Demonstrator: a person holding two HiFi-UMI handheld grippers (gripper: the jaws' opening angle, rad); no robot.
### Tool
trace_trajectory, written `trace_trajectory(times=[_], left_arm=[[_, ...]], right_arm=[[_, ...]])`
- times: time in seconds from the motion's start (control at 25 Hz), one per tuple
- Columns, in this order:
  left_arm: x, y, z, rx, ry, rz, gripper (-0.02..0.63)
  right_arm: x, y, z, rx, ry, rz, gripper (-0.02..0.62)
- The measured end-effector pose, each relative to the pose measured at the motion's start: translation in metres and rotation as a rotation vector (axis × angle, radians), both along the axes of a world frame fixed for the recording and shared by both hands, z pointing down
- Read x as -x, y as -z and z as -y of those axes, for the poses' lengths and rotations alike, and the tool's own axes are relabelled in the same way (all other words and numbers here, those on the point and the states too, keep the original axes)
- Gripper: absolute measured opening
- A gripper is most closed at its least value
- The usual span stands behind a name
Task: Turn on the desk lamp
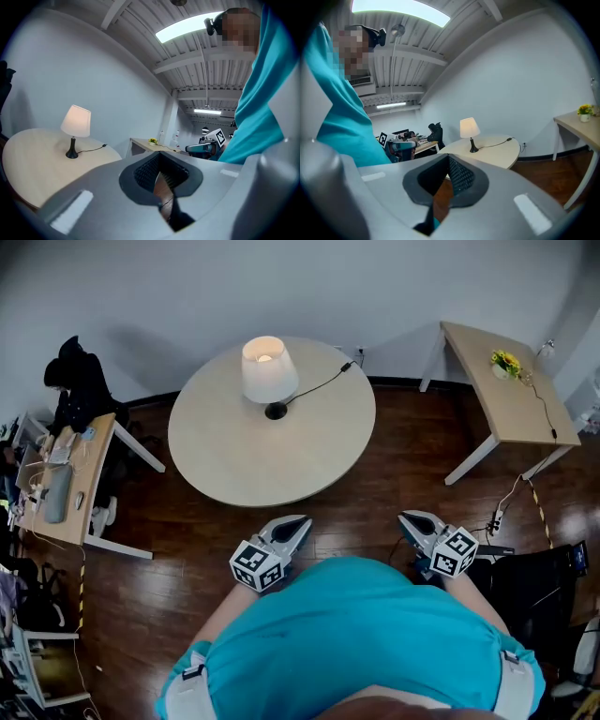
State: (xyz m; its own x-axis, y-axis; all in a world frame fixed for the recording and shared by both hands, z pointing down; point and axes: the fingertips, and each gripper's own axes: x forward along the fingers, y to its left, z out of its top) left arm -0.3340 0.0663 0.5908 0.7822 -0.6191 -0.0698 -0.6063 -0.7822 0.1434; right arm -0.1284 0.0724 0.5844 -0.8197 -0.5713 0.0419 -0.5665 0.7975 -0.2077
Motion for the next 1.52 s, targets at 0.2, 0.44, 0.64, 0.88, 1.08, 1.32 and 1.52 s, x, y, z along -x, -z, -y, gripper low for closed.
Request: trace_trajectory(times=[0.2,0.44,0.64,0.88,1.08,1.32,1.52], left_arm=[[0.007,-0.005,-0.039,0.024,-0.084,-0.052,0.106],[-0.072,0.005,-0.113,-0.006,-0.165,0.011,0.106],[-0.142,0.012,-0.218,0.004,-0.164,-0.012,0.106],[-0.252,-0.013,-0.305,0.034,-0.146,0.042,0.106],[-0.246,-0.005,-0.342,-0.008,-0.079,0.059,0.106],[-0.168,0.006,-0.38,-0.054,-0.042,0.019,0.104],[-0.074,-0.013,-0.419,-0.076,-0.009,0.024,0.104]], right_arm=[[0.017,0.003,-0.053,-0.014,-0.061,-0.018,0.002],[-0.04,0.008,-0.136,-0.057,-0.098,0.033,0.002],[-0.095,0.006,-0.253,-0.101,-0.081,0.065,0.002],[-0.2,-0.026,-0.322,-0.078,-0.068,0.113,0.002],[-0.2,-0.041,-0.349,-0.047,-0.033,0.126,0.002],[-0.114,-0.023,-0.387,-0.088,0.039,0.086,0.002],[-0.04,-0.025,-0.415,-0.024,0.01,0.117,0.002]])
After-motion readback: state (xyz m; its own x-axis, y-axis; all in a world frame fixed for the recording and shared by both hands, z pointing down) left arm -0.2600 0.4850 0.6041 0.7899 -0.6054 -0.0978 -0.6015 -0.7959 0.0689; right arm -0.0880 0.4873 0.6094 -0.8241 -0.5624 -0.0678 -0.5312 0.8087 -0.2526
